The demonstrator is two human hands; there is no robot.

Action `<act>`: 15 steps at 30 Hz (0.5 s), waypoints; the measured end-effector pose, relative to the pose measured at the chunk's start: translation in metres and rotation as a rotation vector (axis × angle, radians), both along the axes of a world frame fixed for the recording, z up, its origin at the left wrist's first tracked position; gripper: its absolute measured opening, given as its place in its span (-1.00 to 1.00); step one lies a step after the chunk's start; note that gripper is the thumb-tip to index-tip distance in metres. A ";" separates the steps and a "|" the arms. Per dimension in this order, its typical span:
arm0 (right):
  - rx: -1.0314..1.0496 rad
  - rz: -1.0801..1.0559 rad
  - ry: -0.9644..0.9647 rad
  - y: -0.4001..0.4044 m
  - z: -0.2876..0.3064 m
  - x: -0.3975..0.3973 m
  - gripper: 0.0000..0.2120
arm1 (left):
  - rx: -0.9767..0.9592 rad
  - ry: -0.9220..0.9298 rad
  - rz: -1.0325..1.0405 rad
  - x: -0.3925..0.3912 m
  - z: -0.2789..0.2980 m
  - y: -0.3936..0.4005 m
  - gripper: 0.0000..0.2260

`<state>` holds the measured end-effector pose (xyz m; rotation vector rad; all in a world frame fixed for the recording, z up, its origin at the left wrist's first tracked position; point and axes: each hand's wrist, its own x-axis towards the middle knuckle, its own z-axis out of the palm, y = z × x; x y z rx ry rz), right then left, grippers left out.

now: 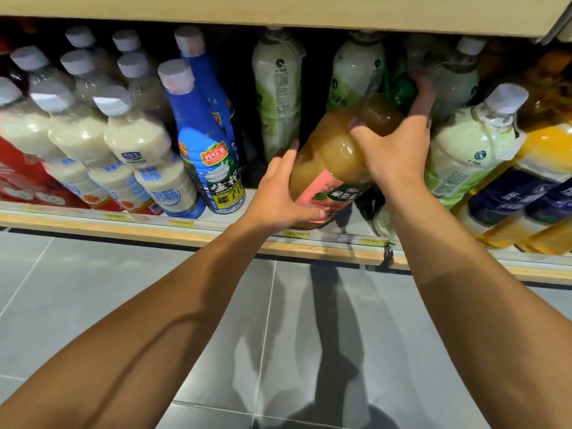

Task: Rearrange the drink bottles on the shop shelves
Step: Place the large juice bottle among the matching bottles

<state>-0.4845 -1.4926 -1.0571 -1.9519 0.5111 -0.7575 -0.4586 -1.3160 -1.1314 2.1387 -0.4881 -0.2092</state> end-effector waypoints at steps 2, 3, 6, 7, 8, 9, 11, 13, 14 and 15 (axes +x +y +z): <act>-0.005 0.039 -0.020 0.002 -0.001 0.002 -0.16 | 0.003 0.022 0.025 0.005 -0.010 0.001 0.15; -0.013 0.061 -0.023 0.002 -0.001 0.004 -0.15 | 0.002 0.043 0.035 0.008 -0.015 0.002 0.16; -0.030 0.104 -0.009 0.005 -0.001 0.009 -0.12 | -0.040 0.143 0.045 0.017 -0.029 -0.001 0.21; -0.027 0.117 -0.014 0.008 -0.001 0.009 -0.11 | -0.060 0.162 0.056 0.019 -0.032 -0.001 0.21; -0.020 0.131 -0.024 0.011 -0.002 0.009 -0.09 | -0.074 0.172 0.080 0.021 -0.036 -0.001 0.19; -0.015 0.151 -0.035 0.015 -0.004 0.008 -0.06 | -0.082 0.176 0.104 0.022 -0.039 0.000 0.18; -0.034 0.164 -0.004 0.023 -0.013 0.006 0.00 | -0.075 0.164 0.146 0.023 -0.041 0.001 0.14; -0.099 0.150 0.111 0.036 -0.023 -0.001 0.03 | -0.057 0.134 0.161 0.024 -0.042 0.001 0.11; -0.136 0.139 0.148 0.043 -0.028 -0.004 0.07 | -0.051 0.122 0.164 0.023 -0.042 0.001 0.10; -0.178 0.122 0.145 0.048 -0.033 -0.006 0.11 | -0.043 0.112 0.165 0.023 -0.042 0.000 0.09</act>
